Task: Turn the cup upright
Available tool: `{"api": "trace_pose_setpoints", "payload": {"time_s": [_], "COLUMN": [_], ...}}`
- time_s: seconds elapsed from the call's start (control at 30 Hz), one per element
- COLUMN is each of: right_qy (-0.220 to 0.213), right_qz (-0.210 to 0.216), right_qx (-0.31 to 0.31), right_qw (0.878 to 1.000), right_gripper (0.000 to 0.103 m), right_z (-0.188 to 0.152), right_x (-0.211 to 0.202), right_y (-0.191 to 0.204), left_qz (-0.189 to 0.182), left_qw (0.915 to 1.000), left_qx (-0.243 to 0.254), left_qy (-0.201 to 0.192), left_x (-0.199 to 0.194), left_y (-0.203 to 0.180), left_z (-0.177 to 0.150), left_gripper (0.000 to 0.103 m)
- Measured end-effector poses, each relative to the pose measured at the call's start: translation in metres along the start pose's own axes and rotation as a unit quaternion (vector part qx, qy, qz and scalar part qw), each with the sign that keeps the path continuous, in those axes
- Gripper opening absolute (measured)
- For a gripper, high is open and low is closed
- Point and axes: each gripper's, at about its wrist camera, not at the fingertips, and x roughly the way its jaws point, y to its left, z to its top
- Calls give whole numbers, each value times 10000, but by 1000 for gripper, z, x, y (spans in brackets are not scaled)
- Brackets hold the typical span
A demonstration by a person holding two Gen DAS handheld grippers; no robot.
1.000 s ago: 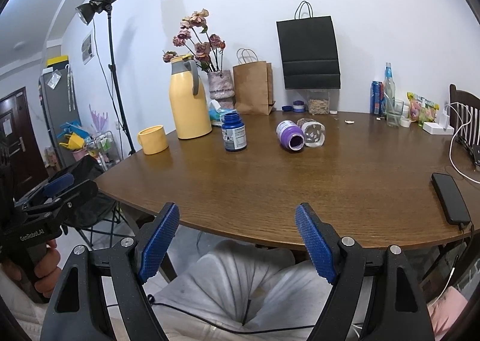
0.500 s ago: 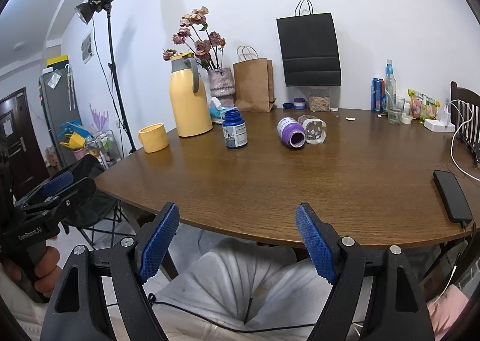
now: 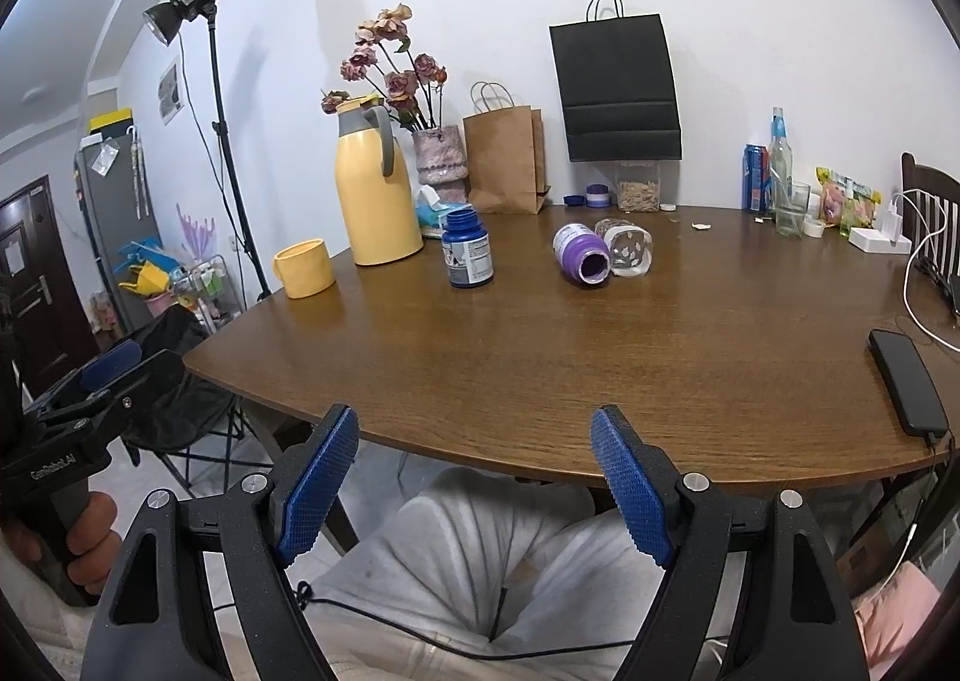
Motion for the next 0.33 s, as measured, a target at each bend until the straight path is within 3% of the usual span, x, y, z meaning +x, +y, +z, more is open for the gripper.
{"api": "trace_pose_setpoints", "payload": {"time_s": [0.33], "right_qy": [16], "right_qz": [13], "right_qx": [-24], "right_qw": [10000], "right_gripper": [85], "right_z": [0], "right_x": [-1], "right_y": [3], "left_qz": [-17], "left_qw": [10000], "left_qx": [-17], "left_qy": [29], "left_x": [1], "left_y": [4], "left_z": [4], "left_gripper": [103]}}
